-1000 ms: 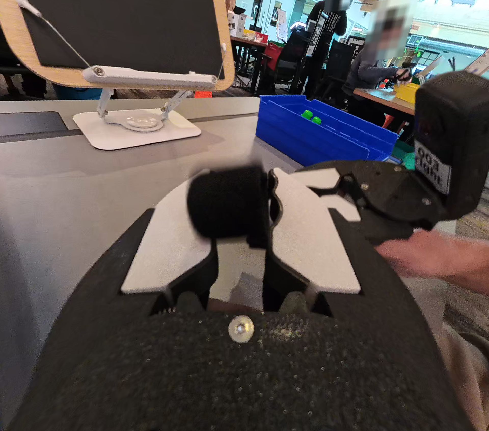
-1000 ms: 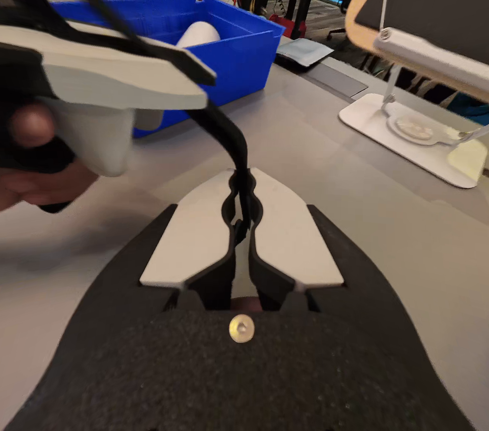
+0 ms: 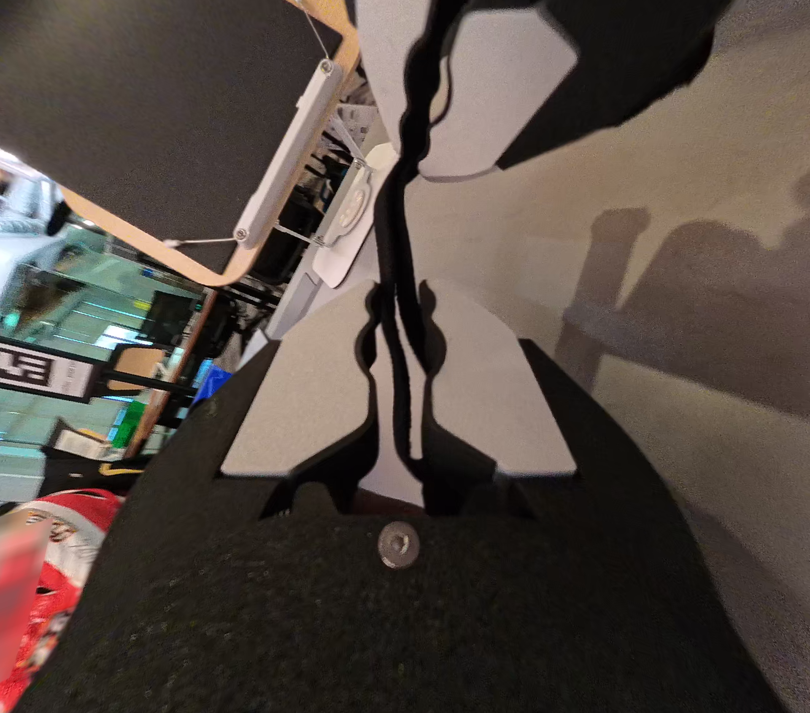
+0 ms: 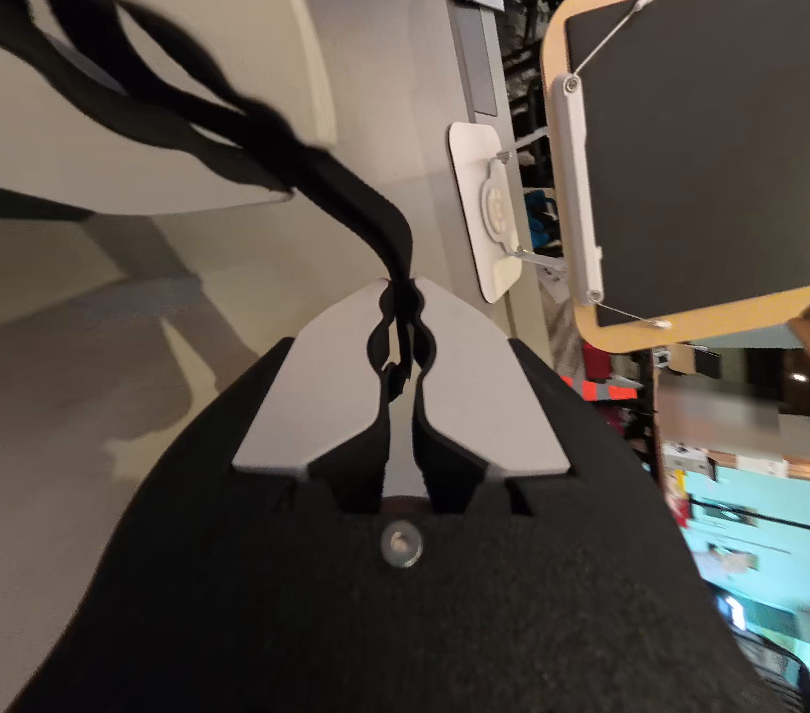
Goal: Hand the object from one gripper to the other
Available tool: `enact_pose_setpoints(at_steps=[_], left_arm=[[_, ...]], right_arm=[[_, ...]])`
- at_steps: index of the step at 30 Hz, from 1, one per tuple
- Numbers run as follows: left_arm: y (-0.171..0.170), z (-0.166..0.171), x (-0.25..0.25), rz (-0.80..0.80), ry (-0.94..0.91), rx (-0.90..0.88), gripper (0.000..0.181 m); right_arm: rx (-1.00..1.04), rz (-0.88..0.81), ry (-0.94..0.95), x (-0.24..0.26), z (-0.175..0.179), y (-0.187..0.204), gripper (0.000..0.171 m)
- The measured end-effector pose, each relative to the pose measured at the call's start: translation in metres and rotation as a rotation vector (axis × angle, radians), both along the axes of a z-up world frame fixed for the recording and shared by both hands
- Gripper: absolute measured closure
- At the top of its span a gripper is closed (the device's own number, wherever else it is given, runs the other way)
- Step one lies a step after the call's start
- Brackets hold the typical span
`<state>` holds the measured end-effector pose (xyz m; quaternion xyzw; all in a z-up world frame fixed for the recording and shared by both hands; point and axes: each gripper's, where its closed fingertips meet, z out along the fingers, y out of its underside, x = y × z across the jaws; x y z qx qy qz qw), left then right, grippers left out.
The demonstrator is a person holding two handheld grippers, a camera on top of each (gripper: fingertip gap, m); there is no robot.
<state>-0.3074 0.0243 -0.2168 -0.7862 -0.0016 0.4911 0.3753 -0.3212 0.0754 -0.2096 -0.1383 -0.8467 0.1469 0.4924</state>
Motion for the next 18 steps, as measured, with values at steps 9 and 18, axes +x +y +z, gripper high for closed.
enact_pose_setpoints(at_steps=[9,18], left_arm=[[-0.01,0.011,-0.009,0.054,-0.008,0.044,0.177],[-0.031,0.061,-0.009,-0.115,-0.53,0.748,0.177]], right_arm=[[-0.191,0.071,-0.071,0.007,0.006,-0.011,0.165],[-1.047,0.271,-0.227,0.006,0.065,0.023,0.132]])
